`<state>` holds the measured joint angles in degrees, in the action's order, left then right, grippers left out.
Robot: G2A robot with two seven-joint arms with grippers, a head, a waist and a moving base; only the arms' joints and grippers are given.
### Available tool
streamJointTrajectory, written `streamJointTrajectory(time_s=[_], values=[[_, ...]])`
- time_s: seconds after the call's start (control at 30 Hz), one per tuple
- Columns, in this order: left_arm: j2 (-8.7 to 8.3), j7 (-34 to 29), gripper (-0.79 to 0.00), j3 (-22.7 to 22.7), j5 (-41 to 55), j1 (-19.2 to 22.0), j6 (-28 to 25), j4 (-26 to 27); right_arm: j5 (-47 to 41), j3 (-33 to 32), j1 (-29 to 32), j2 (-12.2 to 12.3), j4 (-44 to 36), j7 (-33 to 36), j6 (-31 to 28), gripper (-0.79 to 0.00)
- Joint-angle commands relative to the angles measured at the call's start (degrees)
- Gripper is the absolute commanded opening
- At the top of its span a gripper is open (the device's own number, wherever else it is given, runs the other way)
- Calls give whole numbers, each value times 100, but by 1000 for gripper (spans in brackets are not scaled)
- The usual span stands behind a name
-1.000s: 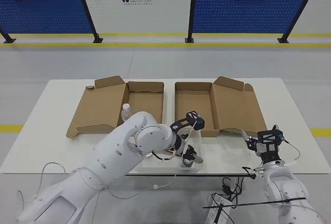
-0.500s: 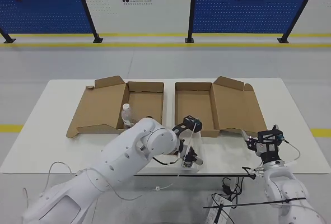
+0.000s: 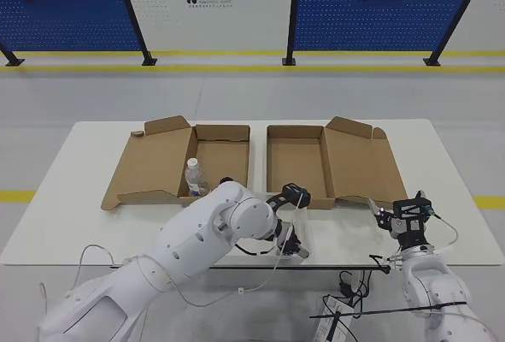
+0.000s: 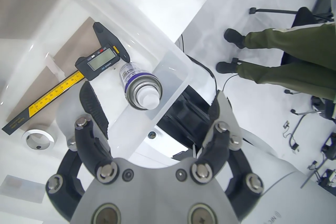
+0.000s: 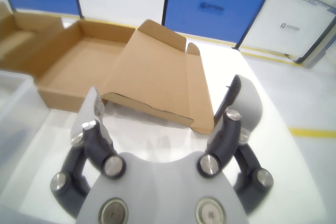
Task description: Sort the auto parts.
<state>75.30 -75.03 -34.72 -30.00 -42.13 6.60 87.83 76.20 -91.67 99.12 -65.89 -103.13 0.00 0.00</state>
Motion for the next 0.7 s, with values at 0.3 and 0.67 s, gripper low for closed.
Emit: streamJointTrajectory(time_s=[0.3, 0.67], values=[[57, -46, -49, 77, -15, 32, -39, -193, 0, 0, 0, 0, 0, 0, 0, 0], [138, -65, -114, 172, -17, 105, -88, -469, 0, 0, 0, 0, 0, 0, 0, 0]])
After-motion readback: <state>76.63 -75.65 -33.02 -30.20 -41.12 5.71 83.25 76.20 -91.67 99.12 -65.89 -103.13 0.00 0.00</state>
